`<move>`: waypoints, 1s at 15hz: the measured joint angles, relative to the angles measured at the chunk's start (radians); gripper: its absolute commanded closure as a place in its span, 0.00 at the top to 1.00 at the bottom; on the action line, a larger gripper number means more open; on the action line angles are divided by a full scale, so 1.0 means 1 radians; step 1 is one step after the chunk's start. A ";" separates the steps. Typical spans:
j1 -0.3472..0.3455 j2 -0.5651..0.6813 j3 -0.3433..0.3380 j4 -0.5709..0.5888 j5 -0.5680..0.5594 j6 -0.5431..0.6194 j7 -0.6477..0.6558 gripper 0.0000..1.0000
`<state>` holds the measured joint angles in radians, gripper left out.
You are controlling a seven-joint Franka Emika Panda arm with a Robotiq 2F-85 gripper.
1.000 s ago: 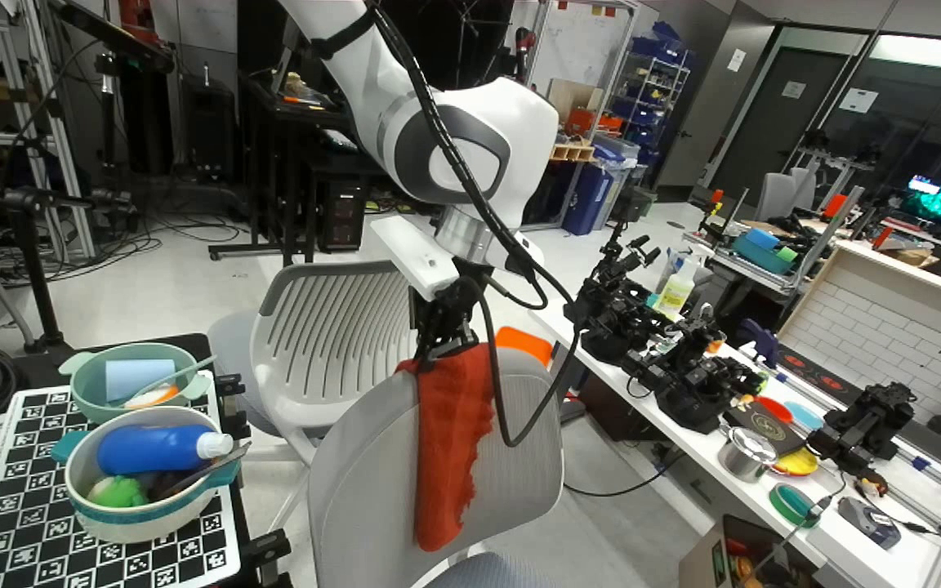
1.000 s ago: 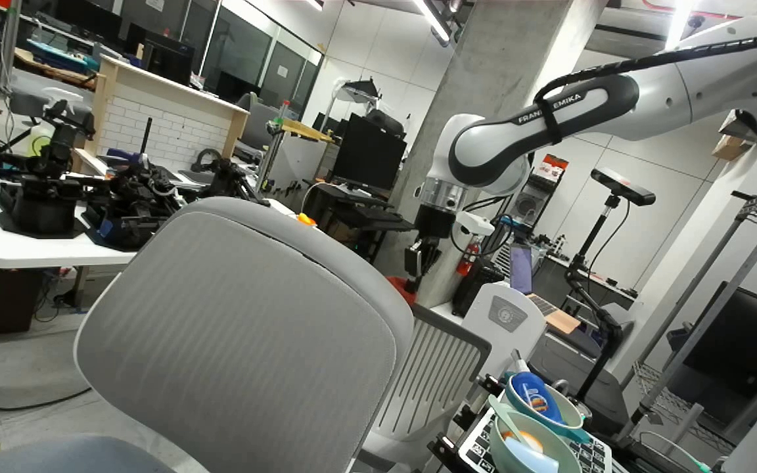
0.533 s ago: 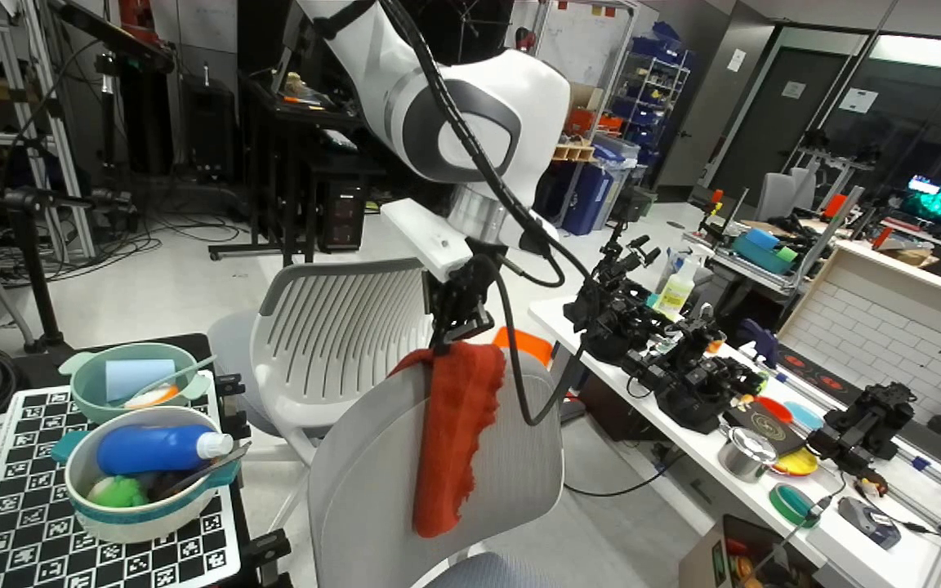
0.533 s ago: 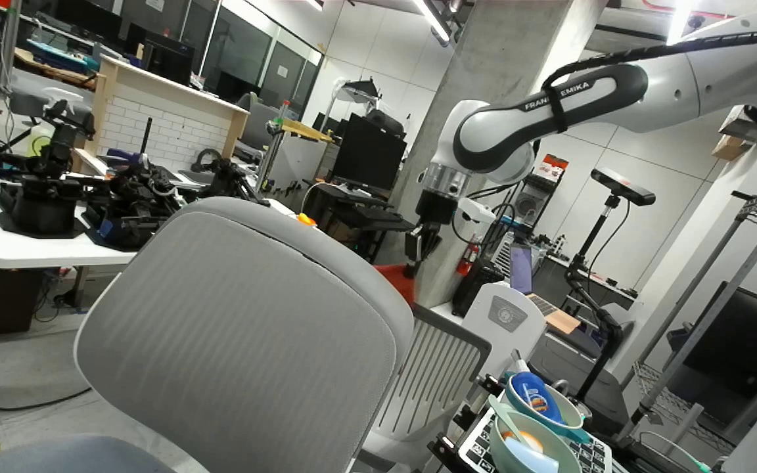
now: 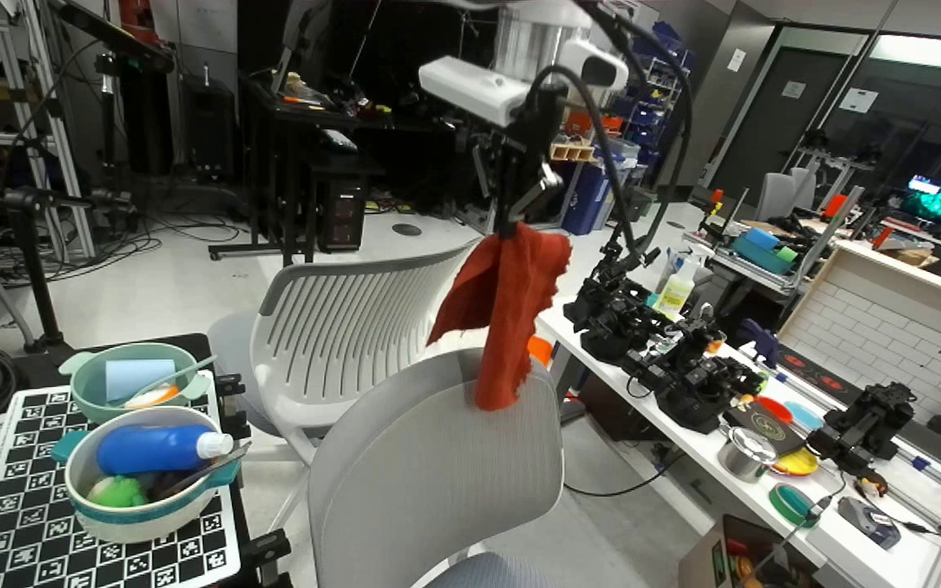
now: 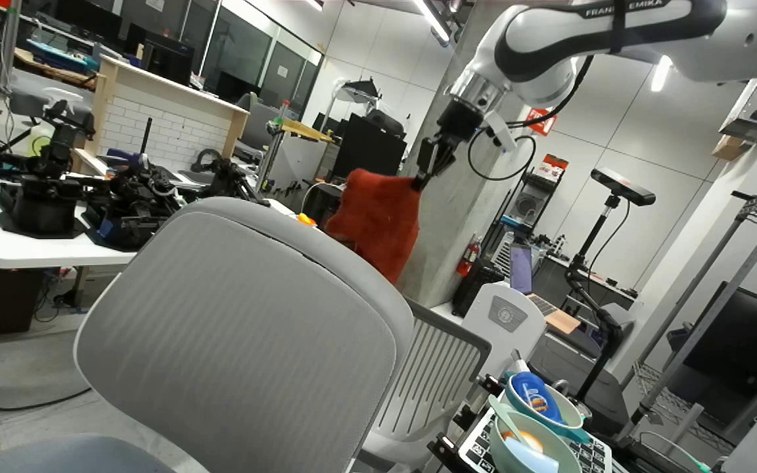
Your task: Move the orange towel to the backrest of the chair on the left then return it to the backrest of the chair on the right.
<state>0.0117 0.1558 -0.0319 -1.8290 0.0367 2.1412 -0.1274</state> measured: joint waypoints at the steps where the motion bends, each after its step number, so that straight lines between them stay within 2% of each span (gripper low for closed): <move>1: 0.001 -0.014 0.008 0.025 0.001 -0.013 0.000 0.02; 10: 0.040 -0.025 0.080 0.260 0.038 -0.117 0.002 0.02; 15: 0.083 0.003 0.110 0.270 0.038 -0.120 0.056 0.02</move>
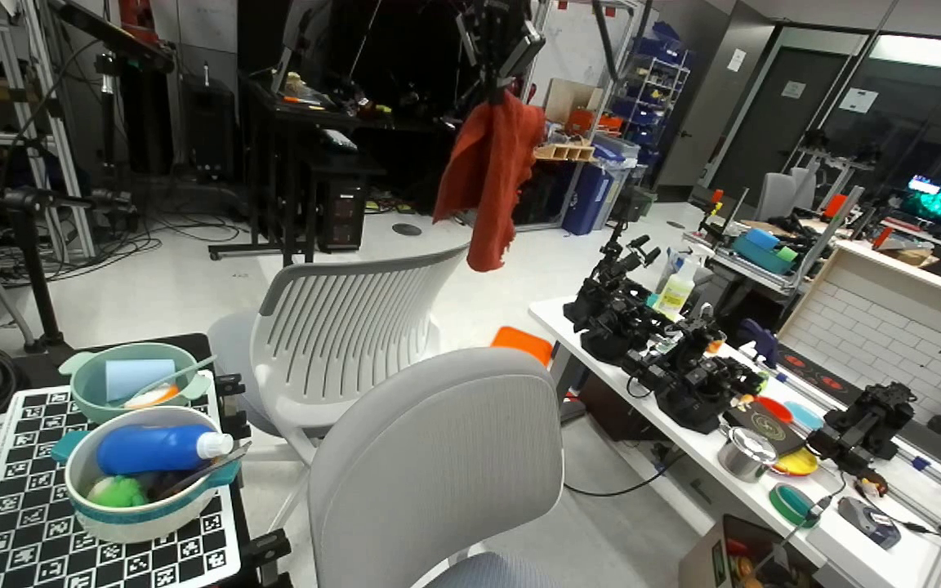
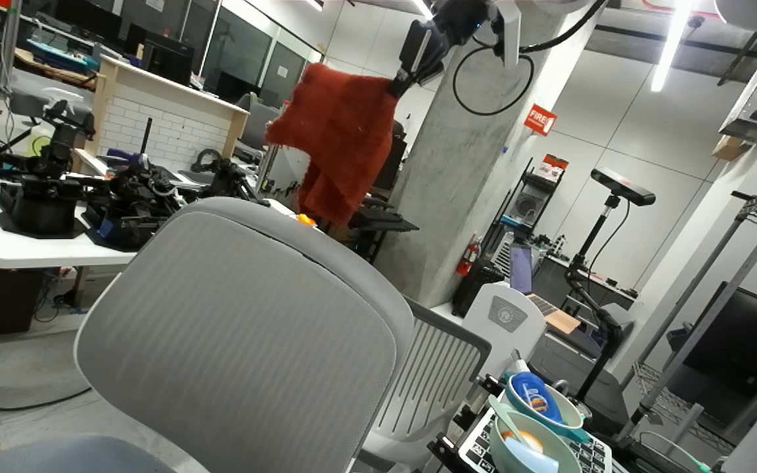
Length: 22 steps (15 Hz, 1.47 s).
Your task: Move the orange towel to the backrest of the chair on the left then return it to the backrest of the chair on the right.
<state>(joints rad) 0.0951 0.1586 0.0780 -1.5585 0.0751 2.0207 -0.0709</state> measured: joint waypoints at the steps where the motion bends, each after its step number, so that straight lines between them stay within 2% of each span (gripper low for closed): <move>1: 0.010 0.004 0.002 -0.010 -0.008 0.004 0.025 0.02; 4: 0.038 -0.019 0.006 -0.097 -0.036 0.088 0.124 0.02; 10: 0.067 -0.209 0.033 -0.429 -0.091 0.295 0.273 0.02; 16: 0.067 -0.385 0.060 -0.741 -0.092 0.431 0.299 0.02; 19: 0.064 -0.409 0.061 -0.820 -0.092 0.518 0.294 0.02; 22: 0.048 -0.392 0.057 -0.840 -0.090 0.575 0.276 0.02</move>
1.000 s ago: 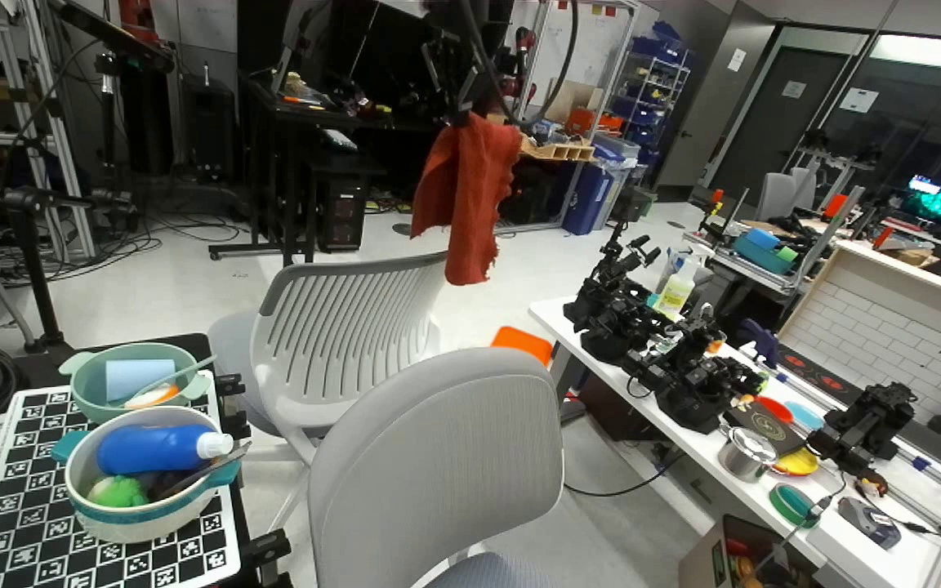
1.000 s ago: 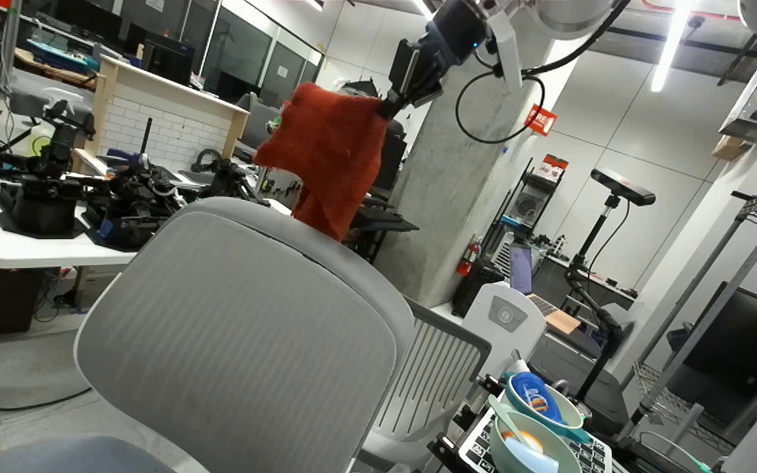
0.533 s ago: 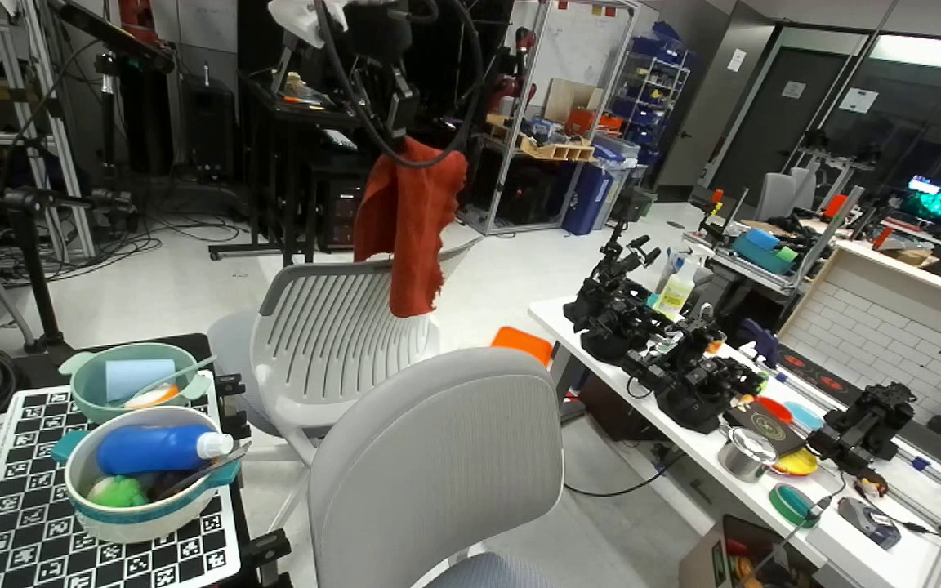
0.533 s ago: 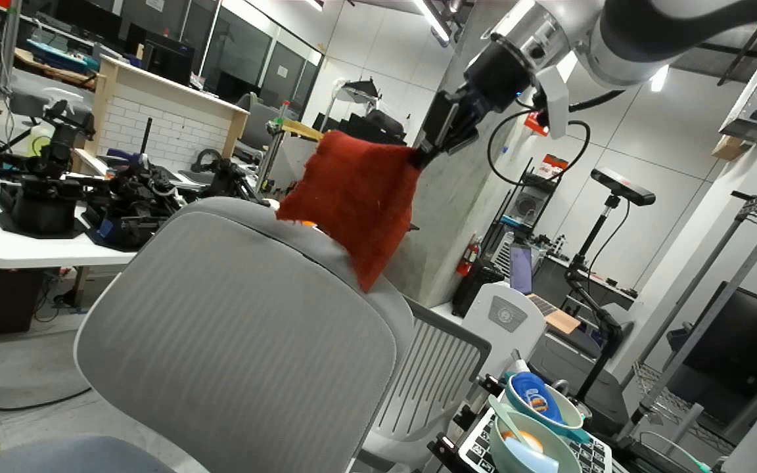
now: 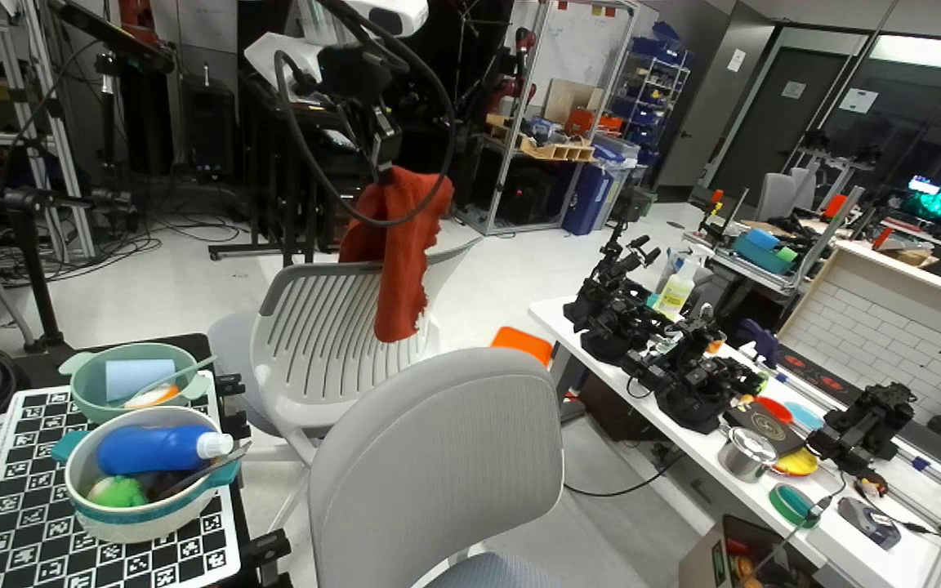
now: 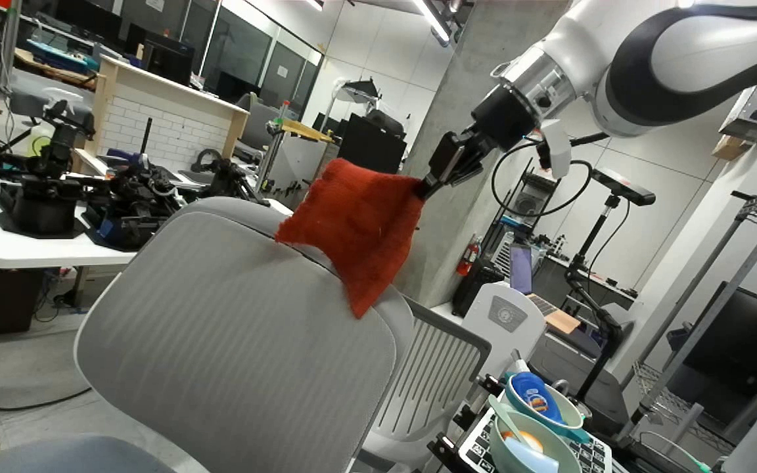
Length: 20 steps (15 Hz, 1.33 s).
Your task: Move the orange towel to the backrest of the chair on the left then return it to the backrest of the chair on the right.
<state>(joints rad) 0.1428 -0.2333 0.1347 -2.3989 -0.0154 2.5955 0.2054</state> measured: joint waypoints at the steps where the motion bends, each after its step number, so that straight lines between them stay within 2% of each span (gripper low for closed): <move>1: -0.009 0.011 -0.003 0.000 0.000 0.013 -0.006 0.02; 9: -0.061 0.102 -0.030 0.011 0.000 0.063 -0.049 0.02; 20: -0.013 0.142 0.033 0.049 -0.002 0.064 -0.021 0.02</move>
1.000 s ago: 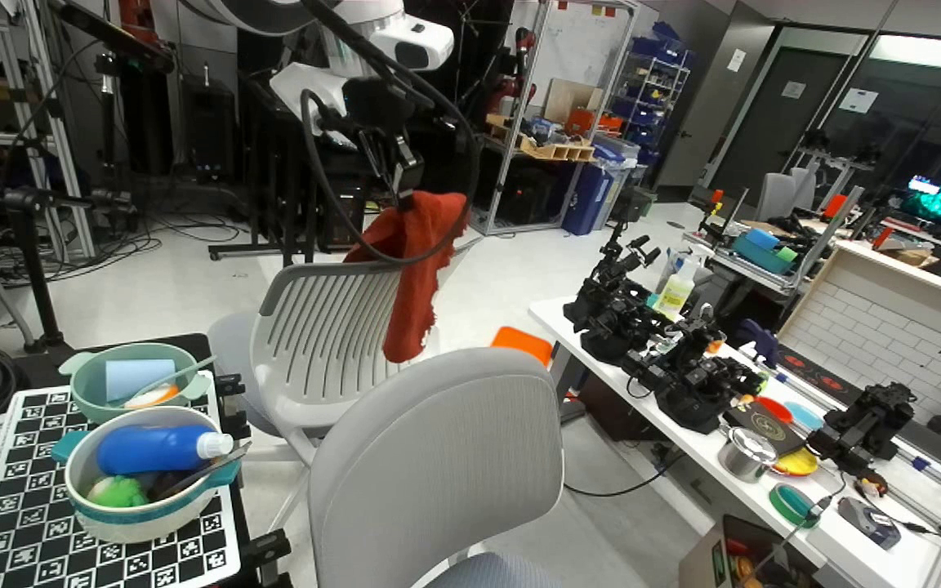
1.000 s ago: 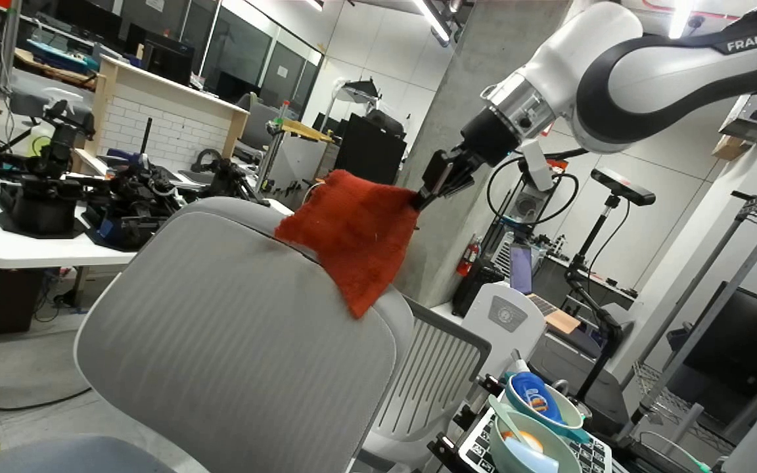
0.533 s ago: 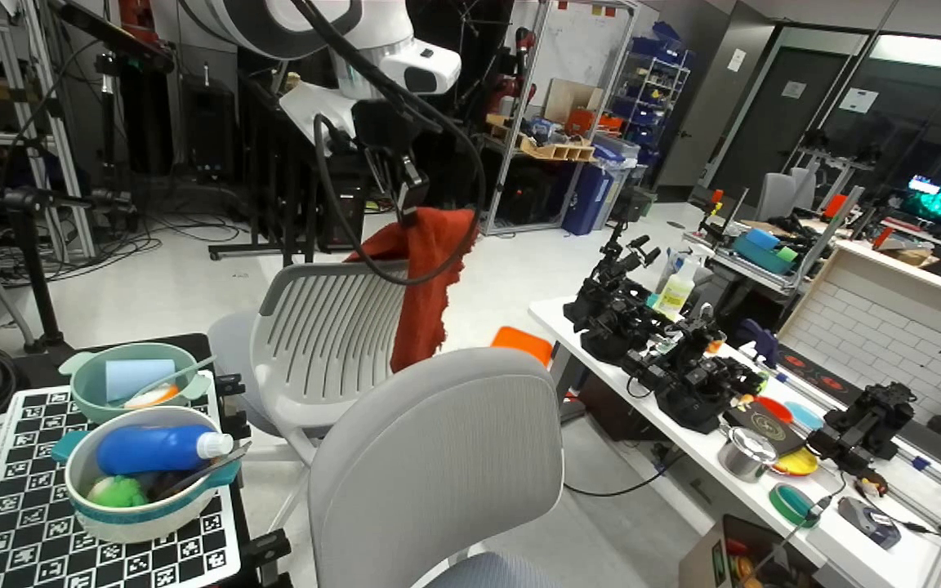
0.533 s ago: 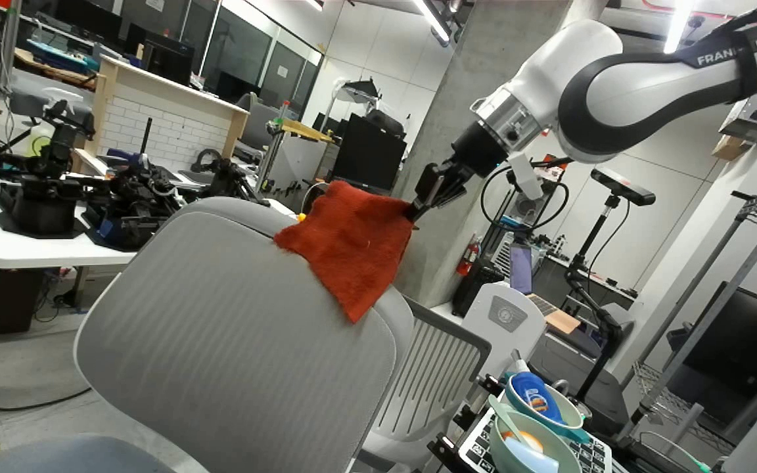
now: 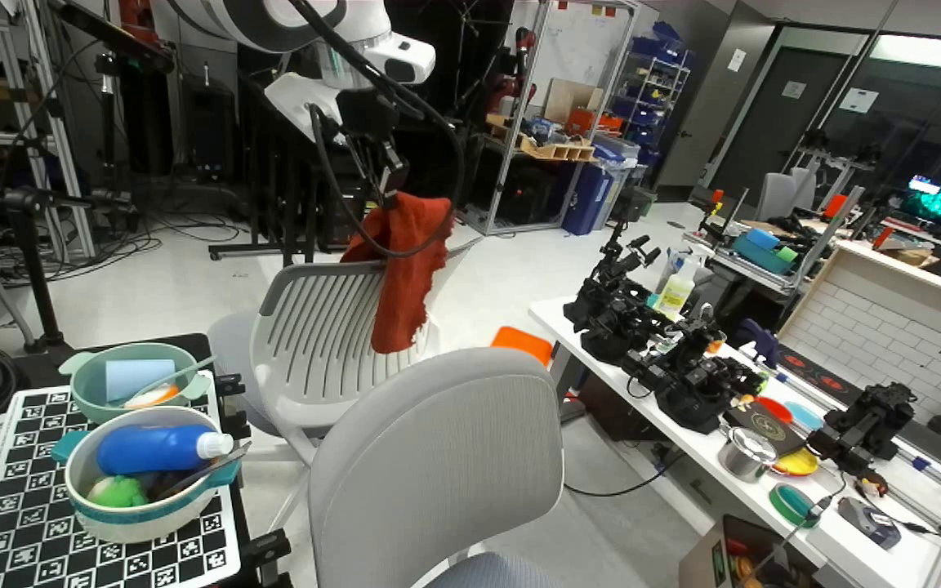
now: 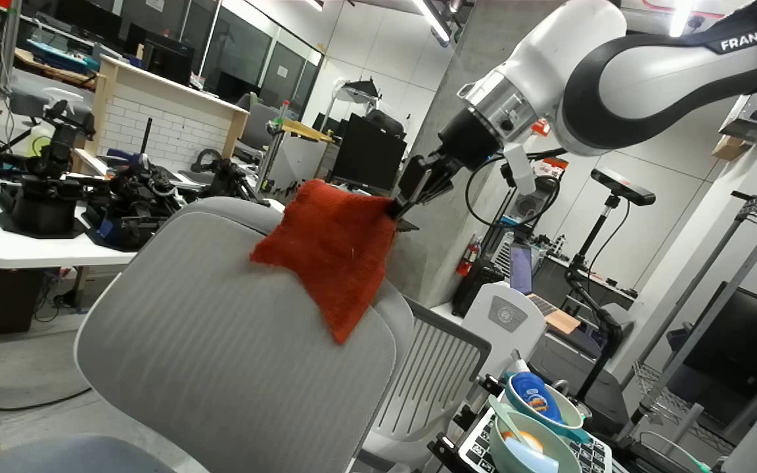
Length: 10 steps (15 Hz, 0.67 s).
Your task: Move the orange towel to the backrest of the chair on the left then return it to the backrest of the chair on the right.
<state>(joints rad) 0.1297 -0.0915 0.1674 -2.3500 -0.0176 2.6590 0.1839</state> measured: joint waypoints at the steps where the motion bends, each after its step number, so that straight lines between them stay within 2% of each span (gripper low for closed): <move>1: 0.001 0.013 0.001 0.008 -0.001 0.000 0.004 0.02; 5: 0.001 0.068 0.001 0.041 -0.021 0.000 0.027 0.04; 6: 0.001 0.079 0.001 0.048 -0.033 0.000 0.037 0.32; 7: 0.002 0.088 0.001 0.054 -0.042 0.000 0.046 0.33; 10: 0.006 0.100 0.001 0.065 -0.072 0.000 0.078 0.53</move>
<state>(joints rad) 0.1360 0.0084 0.1685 -2.2852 -0.0895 2.6590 0.2615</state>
